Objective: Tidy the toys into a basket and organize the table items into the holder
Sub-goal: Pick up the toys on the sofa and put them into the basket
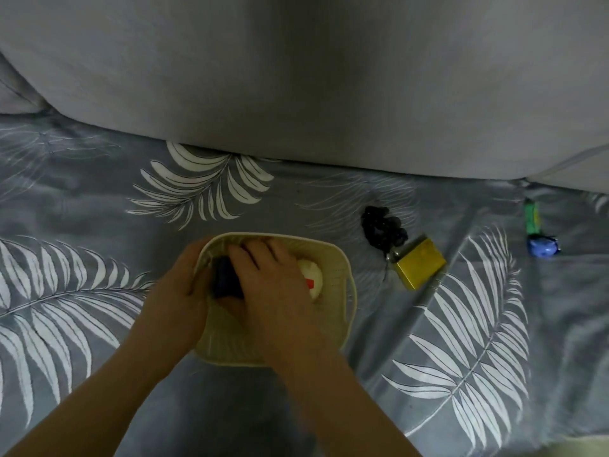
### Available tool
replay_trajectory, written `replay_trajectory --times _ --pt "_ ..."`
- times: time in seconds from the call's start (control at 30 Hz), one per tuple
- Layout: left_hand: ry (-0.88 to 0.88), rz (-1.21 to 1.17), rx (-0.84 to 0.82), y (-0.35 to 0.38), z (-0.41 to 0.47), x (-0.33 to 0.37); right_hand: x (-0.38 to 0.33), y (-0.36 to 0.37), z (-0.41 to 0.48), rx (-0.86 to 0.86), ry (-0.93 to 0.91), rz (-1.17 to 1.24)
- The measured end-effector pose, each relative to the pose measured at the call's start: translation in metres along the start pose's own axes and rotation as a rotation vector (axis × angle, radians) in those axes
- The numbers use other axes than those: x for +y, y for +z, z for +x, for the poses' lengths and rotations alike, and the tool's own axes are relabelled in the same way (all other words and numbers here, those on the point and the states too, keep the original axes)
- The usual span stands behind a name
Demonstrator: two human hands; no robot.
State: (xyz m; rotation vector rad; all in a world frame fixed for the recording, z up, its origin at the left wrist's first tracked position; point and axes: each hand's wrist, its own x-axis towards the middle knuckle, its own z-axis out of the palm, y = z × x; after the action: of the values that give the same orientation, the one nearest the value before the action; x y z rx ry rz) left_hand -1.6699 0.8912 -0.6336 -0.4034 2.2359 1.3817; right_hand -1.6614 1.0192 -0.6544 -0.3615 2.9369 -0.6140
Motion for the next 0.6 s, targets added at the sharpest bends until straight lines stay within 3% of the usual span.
replay_trajectory --times 0.1,0.2,0.37,0.6 --pt "0.009 -0.011 -0.047 0.009 -0.002 0.008 0.029 -0.036 -0.013 0.231 0.044 0.075" --pt "0.019 -0.011 -0.096 0.022 -0.001 0.016 0.088 -0.066 -0.027 0.354 0.236 0.020" --pt "0.029 -0.025 -0.123 0.042 0.000 0.022 0.189 -0.069 -0.042 0.061 0.630 -0.127" --pt "0.024 0.006 -0.101 0.066 0.008 0.007 0.248 -0.040 -0.041 -0.207 0.641 -0.321"
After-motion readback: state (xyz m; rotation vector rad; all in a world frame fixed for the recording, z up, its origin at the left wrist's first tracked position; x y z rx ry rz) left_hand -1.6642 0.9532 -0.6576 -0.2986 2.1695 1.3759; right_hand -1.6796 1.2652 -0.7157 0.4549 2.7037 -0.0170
